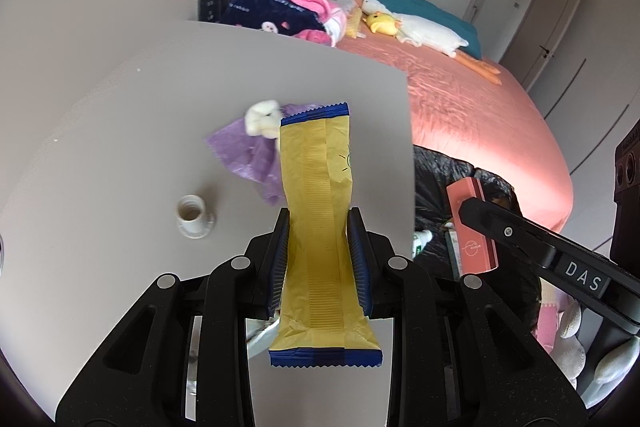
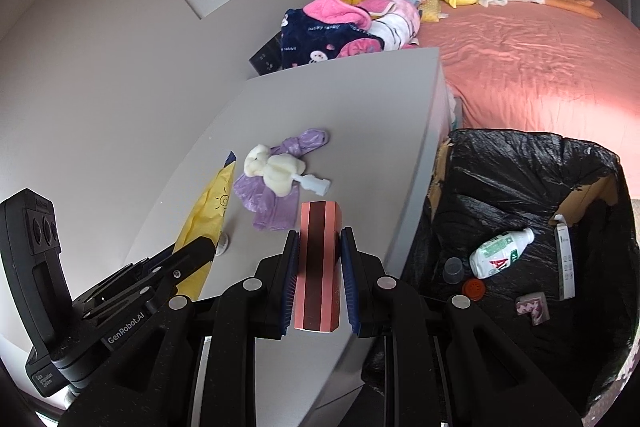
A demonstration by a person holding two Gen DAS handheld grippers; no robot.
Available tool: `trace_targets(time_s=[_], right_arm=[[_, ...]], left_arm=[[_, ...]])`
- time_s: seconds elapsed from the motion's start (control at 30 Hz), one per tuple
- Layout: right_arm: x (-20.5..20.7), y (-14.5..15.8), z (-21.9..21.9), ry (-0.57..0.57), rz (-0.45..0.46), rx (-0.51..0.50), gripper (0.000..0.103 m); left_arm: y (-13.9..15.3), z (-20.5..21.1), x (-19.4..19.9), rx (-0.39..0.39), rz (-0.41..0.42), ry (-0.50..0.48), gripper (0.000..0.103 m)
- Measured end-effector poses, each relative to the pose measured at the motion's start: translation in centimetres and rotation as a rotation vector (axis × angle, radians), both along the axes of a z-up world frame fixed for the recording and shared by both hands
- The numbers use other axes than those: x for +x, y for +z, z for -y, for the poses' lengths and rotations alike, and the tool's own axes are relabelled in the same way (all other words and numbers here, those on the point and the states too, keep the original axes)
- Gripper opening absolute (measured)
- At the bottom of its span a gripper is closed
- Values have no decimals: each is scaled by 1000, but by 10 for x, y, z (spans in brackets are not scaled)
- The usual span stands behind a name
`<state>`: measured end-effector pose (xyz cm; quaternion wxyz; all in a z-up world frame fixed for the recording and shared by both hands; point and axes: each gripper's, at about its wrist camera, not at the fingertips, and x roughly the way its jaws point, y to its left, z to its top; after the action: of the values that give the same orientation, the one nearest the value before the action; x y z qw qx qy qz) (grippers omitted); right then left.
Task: Collect trash
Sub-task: 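Carry the yellow packet and pink box over the trash bag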
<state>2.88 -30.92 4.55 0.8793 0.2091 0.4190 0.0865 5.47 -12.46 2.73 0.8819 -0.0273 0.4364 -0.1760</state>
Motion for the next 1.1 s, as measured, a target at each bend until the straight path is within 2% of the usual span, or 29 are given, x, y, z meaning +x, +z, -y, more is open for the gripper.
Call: trace_targets(time_s=[0.53,1.1], right_arm=[[-19,0,76,-114,11,25,22],[-42,-4,148,-249,22,57,22]], left_arm=[[1,82,0,18,1,-133,28],[-7,146,-4,46,-14,-248,28]])
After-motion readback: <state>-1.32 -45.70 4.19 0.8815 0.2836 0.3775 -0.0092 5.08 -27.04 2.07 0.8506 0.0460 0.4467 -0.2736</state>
